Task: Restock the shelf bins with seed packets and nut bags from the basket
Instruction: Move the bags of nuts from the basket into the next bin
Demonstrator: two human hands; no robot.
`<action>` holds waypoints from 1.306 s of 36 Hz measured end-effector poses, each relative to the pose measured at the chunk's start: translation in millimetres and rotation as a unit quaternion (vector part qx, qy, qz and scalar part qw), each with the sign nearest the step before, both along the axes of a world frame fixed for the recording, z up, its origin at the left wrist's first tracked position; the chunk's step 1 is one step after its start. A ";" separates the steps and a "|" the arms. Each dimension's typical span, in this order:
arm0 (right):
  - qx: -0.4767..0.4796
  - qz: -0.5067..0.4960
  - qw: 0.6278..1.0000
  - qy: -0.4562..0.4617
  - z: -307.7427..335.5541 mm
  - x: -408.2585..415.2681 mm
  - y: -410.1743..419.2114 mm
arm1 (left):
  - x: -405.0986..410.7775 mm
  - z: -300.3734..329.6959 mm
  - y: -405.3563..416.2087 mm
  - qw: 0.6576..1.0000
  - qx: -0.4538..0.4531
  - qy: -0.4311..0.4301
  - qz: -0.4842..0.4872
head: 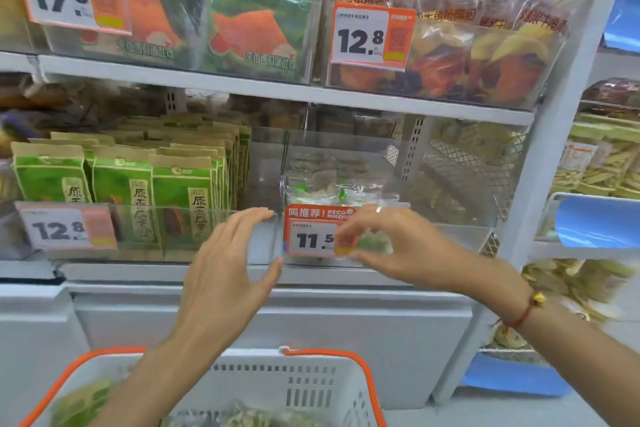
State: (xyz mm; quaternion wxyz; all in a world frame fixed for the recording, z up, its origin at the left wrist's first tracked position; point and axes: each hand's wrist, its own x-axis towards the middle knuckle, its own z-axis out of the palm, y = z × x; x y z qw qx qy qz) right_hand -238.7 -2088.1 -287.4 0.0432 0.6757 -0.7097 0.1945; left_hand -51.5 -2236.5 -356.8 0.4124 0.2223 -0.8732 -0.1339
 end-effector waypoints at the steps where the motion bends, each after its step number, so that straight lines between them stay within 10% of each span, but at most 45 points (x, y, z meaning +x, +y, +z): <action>1: 0.033 0.013 0.999 -0.004 -8.1 8.4 -1.0 | 7.5 -6.4 4.1 1.000 0.000 0.001 -0.007; 9: 0.327 0.013 0.945 -0.010 -106.9 47.9 -29.8 | 62.4 -89.4 7.4 0.971 0.157 -0.177 -0.020; 23: 0.599 0.002 0.776 -0.200 -293.1 145.4 -17.6 | 154.3 -253.5 12.7 0.766 0.143 -0.619 -0.097; 29: 0.593 0.061 0.795 -0.117 -297.8 160.8 -19.7 | 147.4 -252.4 14.8 0.780 0.174 -0.595 -0.086; 38: 0.471 0.035 0.832 -0.291 -199.3 87.8 -48.3 | 97.2 -172.0 24.7 0.722 0.600 -0.300 -0.169; 47: 0.267 0.005 0.912 -0.312 -80.9 51.4 -31.7 | 41.8 -93.5 29.3 0.828 0.520 -0.034 -0.208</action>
